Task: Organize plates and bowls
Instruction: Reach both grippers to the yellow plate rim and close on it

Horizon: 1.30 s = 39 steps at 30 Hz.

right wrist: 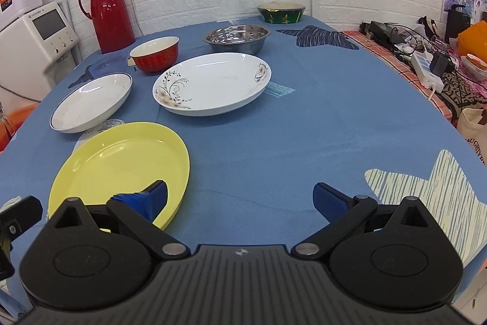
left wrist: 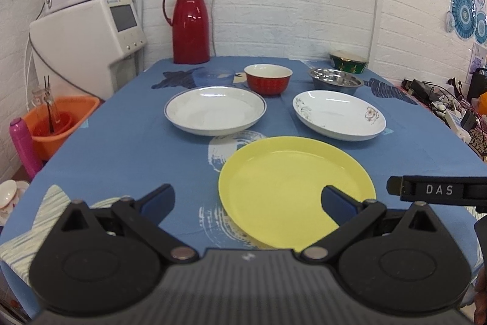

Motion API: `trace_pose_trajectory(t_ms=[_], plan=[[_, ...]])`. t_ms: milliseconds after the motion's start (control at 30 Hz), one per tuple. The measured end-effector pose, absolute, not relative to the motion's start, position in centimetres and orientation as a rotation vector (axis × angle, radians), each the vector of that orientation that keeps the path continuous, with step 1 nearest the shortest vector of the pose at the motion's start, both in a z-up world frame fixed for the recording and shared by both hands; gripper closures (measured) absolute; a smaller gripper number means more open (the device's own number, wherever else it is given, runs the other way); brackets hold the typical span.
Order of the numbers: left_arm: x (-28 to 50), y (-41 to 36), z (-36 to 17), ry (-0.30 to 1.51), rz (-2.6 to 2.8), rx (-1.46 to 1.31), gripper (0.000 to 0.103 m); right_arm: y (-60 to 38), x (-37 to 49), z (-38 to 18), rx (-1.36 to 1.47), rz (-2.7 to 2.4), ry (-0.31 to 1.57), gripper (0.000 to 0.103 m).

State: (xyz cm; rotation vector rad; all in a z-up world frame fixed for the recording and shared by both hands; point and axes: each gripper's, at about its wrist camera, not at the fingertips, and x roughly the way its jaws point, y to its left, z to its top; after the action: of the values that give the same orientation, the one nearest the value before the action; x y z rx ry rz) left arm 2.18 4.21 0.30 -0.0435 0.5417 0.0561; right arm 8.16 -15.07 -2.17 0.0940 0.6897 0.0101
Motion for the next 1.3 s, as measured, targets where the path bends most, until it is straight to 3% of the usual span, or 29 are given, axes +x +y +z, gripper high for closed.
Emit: trace_pose_trajectory(t_ms=[567, 867, 1300], plan=[[0.8, 2.6, 0.3, 0.526, 0.044, -0.007, 0.001, -15.8, 6.7, -1.2, 0.129, 0.034, 0.65, 0.013], [1.1, 1.9, 0.2, 0.531, 0.027, 0.011, 0.001, -17.1, 4.8, 0.8, 0.199, 0.053, 0.47, 0.013], [4.0, 1.6, 0.7, 0.559, 0.009, 0.044, 0.001, -17.4, 7.2, 0.6, 0.143, 0.052, 0.466, 0.013]])
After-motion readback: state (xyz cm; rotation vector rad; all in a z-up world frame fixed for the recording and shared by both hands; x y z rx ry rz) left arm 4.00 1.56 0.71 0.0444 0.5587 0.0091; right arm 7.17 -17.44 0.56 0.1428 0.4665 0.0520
